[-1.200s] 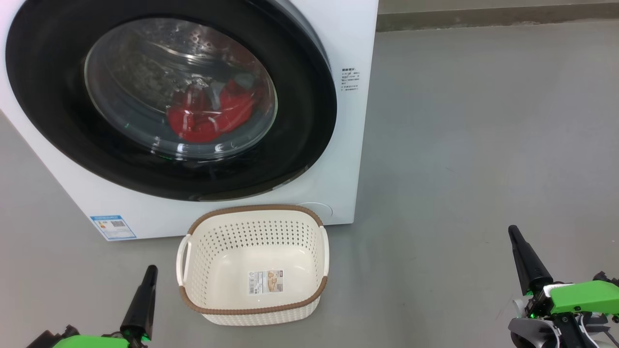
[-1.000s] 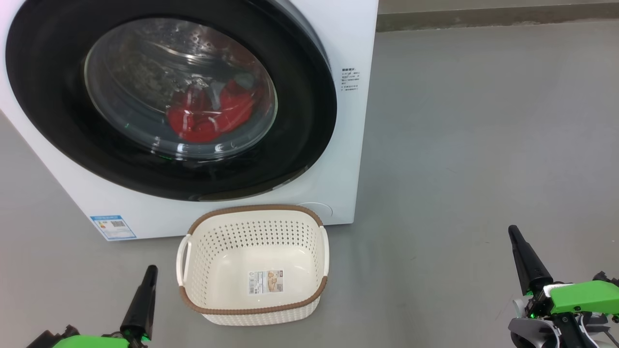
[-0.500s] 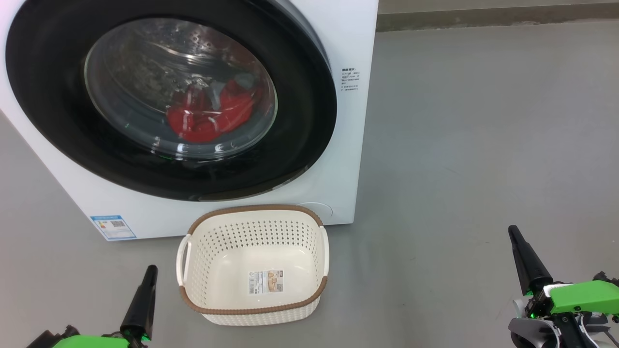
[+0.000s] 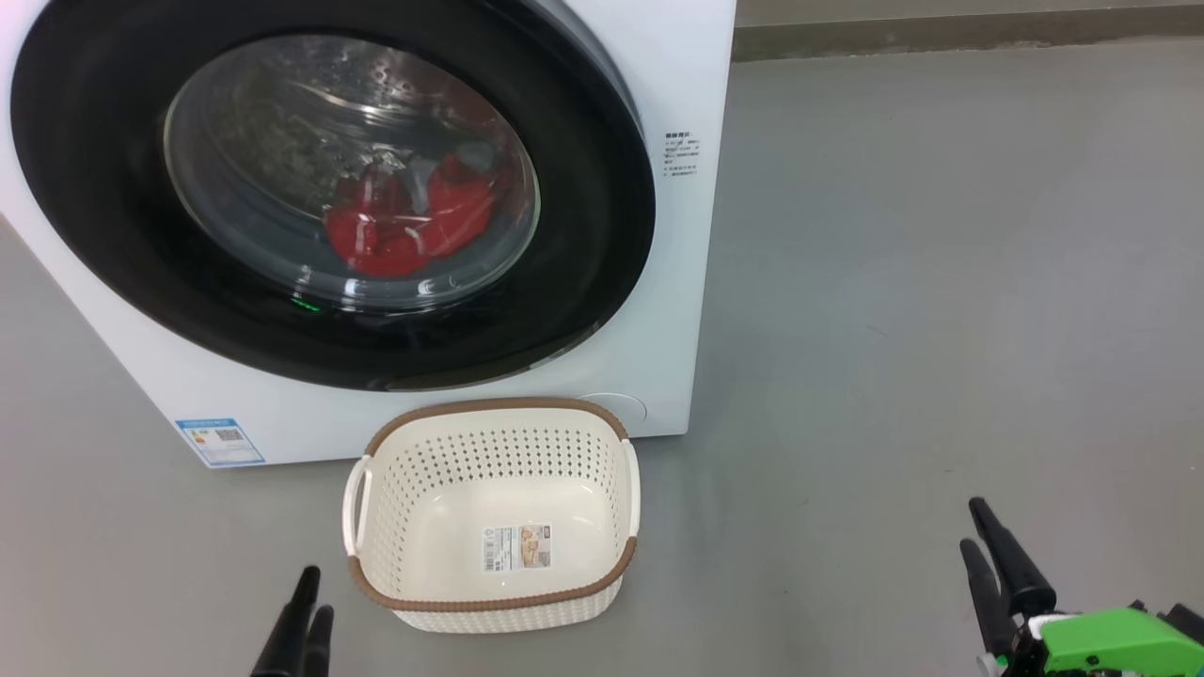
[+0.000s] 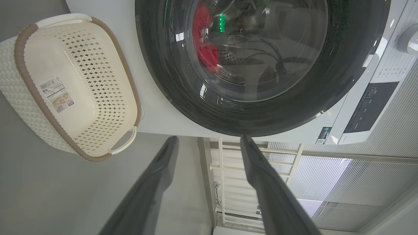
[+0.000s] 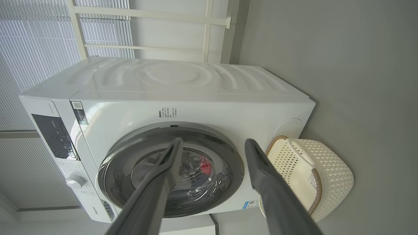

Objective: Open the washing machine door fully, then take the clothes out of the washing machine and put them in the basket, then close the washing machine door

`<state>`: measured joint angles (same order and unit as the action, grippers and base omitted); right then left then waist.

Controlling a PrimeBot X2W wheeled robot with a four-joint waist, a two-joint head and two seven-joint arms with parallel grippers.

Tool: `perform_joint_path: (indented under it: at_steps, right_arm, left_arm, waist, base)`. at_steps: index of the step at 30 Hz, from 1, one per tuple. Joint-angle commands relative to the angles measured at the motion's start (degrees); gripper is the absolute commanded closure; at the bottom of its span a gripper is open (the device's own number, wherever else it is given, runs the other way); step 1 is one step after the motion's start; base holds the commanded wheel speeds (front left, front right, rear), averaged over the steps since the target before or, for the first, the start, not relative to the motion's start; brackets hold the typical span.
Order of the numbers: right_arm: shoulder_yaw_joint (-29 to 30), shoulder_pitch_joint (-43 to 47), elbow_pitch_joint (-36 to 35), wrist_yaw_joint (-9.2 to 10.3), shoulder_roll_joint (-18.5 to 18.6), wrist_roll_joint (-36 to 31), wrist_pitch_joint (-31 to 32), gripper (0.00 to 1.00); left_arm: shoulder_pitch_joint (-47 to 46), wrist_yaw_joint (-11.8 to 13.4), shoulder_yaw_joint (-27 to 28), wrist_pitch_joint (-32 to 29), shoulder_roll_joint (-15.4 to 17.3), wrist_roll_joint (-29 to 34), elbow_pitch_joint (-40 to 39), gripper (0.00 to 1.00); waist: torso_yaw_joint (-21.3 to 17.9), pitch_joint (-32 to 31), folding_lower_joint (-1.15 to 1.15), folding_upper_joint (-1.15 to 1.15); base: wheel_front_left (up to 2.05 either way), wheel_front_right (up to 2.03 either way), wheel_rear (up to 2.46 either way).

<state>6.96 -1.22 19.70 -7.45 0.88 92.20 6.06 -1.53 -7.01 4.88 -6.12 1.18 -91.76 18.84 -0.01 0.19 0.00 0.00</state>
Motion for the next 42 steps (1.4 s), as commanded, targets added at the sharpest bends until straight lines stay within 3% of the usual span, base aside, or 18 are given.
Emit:
perform_joint_path:
  at_steps: [1,7,15,27,42]
  right_arm:
    - [-0.27,-0.2,-0.11,0.0,0.02,-0.04,-0.22,0.0]
    - [-1.65,-1.04,-0.24,0.0,0.12,-0.24,-1.23,0.0]
    - [-3.54,-2.28,-0.53,0.0,0.26,-2.51,-2.74,0.0]
    - [-5.28,-3.88,-0.87,-0.01,0.44,-8.8,-4.6,0.0]
    - [-8.39,-6.22,-1.49,-0.01,0.67,-22.09,-7.12,0.0]
  left_arm:
    - [-0.17,-0.01,-0.13,0.14,0.02,0.04,-0.12,0.0]
    - [-0.74,-0.03,-0.86,0.96,0.22,0.54,-0.32,0.0]
    - [-1.61,-0.06,-2.23,2.74,0.93,3.33,-0.67,0.0]
    - [-2.54,-0.1,-2.0,4.61,0.67,12.04,-1.81,0.0]
    - [-3.85,0.3,-2.71,7.14,0.6,25.71,-3.87,0.0]
  waist:
    - [0.01,0.08,0.0,0.0]
    - [-0.04,-0.02,0.13,0.0]
    - [-0.14,0.22,0.0,0.0]
    - [-0.23,0.35,0.0,0.0]
    - [-0.31,0.65,0.0,0.0]
  base:
    - [0.0,0.0,0.0]
    - [0.0,0.0,0.0]
    - [0.0,0.0,0.0]
    - [0.0,0.0,0.0]
    - [0.0,0.0,0.0]
